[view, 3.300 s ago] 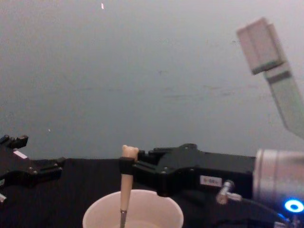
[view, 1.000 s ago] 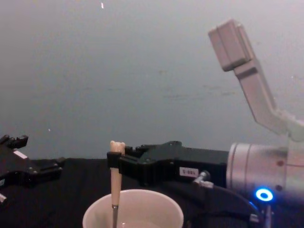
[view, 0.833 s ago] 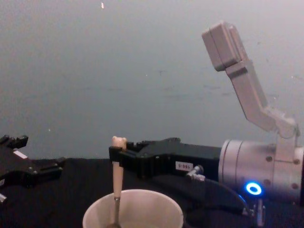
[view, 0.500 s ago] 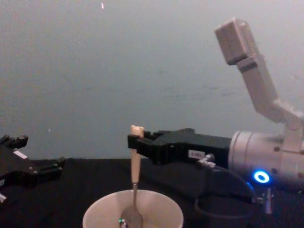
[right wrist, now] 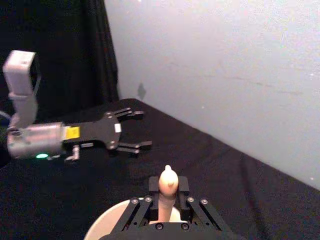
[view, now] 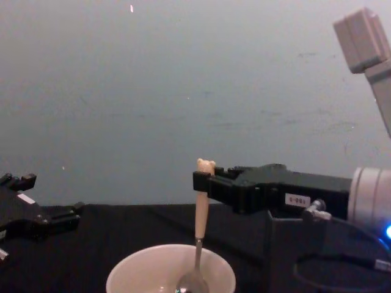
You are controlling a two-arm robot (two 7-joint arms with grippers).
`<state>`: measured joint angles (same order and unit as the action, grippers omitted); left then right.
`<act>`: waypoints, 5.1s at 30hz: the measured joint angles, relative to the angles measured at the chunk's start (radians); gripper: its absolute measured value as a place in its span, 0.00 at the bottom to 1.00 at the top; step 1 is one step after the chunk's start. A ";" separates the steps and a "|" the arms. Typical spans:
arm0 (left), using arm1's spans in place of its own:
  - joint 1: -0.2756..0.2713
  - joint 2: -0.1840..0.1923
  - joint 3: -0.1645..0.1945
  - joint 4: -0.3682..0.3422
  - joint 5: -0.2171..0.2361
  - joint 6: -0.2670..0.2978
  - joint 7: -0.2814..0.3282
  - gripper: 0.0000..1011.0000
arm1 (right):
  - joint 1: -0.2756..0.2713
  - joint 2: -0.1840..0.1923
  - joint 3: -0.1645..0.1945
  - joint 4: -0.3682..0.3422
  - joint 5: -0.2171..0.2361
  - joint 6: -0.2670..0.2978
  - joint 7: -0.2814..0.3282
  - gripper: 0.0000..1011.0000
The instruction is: Pick up the stirring spoon with one hand, stir inside the cup, then place it back in its original position.
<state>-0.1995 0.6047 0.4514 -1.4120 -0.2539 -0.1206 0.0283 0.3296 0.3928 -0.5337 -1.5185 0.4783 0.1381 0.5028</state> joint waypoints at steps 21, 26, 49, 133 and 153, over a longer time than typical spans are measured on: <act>0.000 0.000 0.000 0.000 0.000 0.000 0.000 0.99 | 0.022 -0.038 -0.058 0.007 0.000 0.002 -0.015 0.22; 0.000 0.000 0.000 0.000 0.000 0.000 0.000 0.99 | 0.045 -0.066 -0.061 0.049 -0.019 -0.004 -0.033 0.22; 0.000 0.000 0.000 0.000 0.000 0.000 0.000 0.99 | 0.015 -0.035 0.058 -0.051 0.108 0.074 -0.083 0.22; 0.000 0.000 0.000 0.000 0.000 0.000 0.000 0.99 | -0.087 0.146 0.142 -0.045 0.189 0.044 -0.139 0.22; 0.000 0.000 0.000 0.000 0.000 0.000 0.000 0.99 | -0.079 0.126 0.131 -0.003 0.150 0.070 -0.132 0.22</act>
<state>-0.1995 0.6047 0.4514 -1.4120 -0.2539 -0.1205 0.0283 0.2504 0.5189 -0.4030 -1.5219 0.6280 0.2081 0.3706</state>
